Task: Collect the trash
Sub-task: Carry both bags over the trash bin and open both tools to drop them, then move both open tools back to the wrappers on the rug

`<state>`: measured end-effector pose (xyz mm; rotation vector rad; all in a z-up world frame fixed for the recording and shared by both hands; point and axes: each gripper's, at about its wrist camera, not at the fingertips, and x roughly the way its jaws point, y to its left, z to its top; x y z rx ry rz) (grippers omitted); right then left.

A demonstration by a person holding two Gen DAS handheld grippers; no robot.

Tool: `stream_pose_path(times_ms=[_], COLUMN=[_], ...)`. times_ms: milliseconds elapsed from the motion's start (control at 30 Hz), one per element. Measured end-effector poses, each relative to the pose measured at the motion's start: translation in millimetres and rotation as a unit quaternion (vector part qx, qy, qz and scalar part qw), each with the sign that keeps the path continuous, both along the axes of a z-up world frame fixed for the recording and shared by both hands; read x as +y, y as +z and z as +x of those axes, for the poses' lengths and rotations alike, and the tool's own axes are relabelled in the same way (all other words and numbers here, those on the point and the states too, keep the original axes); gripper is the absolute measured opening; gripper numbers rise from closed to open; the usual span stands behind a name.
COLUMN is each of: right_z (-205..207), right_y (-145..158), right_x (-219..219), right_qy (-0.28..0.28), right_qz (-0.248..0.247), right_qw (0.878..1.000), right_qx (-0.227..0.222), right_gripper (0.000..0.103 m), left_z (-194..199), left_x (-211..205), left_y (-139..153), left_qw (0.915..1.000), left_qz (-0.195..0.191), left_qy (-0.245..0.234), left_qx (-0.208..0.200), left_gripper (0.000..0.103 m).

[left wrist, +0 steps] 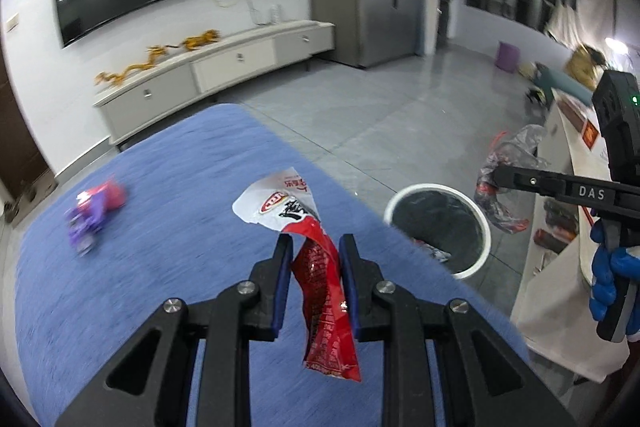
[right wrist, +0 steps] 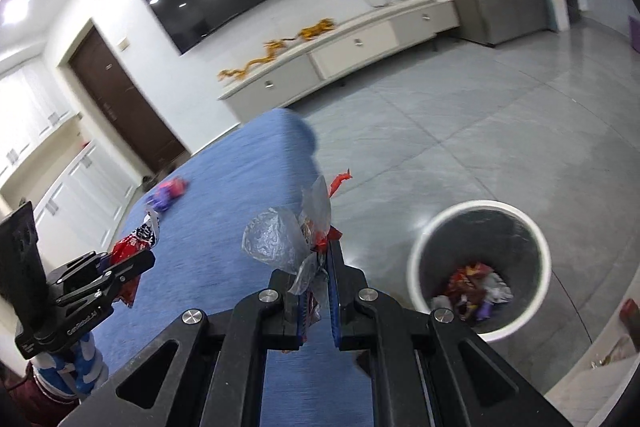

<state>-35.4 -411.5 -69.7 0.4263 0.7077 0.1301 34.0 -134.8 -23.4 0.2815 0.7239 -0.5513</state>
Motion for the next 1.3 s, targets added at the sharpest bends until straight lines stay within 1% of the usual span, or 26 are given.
stream_pose_path(times_ms=[167,333,433,467,633,667,700,733,767,800,900,1033,1200,1300], right_z=[9,20,25,27,32,33,34,34,33,33,32,23,11,3], right_y=[-22,-49,-62,-68,-87,-91,-93,-96,-97,-97,-98,-93,-80,-67], right_x=[-45,-89,-108,-116,-138,-143,-146,-149,-151,-152,-153,-150,-140,-131], right_qy=[-0.05,-0.098,-0.116,-0.123,-0.146,-0.152,-0.156,-0.162,-0.167,-0.169,-0.176,-0.181,-0.184,-0.181], right_qz=[0.006,0.011,0.015,0.019,0.037,0.041,0.045,0.047,0.047,0.047,0.049,0.039,0.023,0.006], right_qw=[0.998,0.993,0.99,0.989,0.984,0.982,0.981,0.98,0.979,0.979,0.977,0.977,0.978,0.98], right_qx=[0.027,0.059,0.074,0.08,0.1,0.104,0.106,0.107,0.108,0.108,0.108,0.105,0.093,0.083], right_gripper=[0.009,0.009,0.009,0.012,0.012,0.013,0.017,0.027,0.034,0.036,0.037,0.037,0.038,0.04], left_z=[24,42,51,56,76,82,85,89,90,92,95,92,76,62], left_x=[-70,-139,-173,-185,-221,-226,-230,-233,-235,-236,-240,-231,-211,-196], left_y=[-16,-36,-50,-56,-74,-77,-78,-79,-79,-80,-80,-75,-58,-43], left_qw=[0.9985,0.9941,0.992,0.991,0.9852,0.9833,0.9819,0.9809,0.9807,0.9806,0.9794,0.9825,0.9909,0.9954], left_qz=[0.017,0.031,0.038,0.041,0.025,0.018,0.012,0.005,-0.001,-0.008,-0.013,-0.015,-0.013,-0.011], left_qy=[-0.048,-0.094,-0.106,-0.111,-0.123,-0.124,-0.125,-0.125,-0.124,-0.123,-0.119,-0.108,-0.076,-0.06], left_qx=[0.021,0.045,0.056,0.063,0.117,0.132,0.141,0.149,0.151,0.153,0.162,0.151,0.11,0.074], left_gripper=[0.022,0.023,0.023,0.023,0.024,0.026,0.037,0.054,0.059,0.061,0.061,0.061,0.061,0.061])
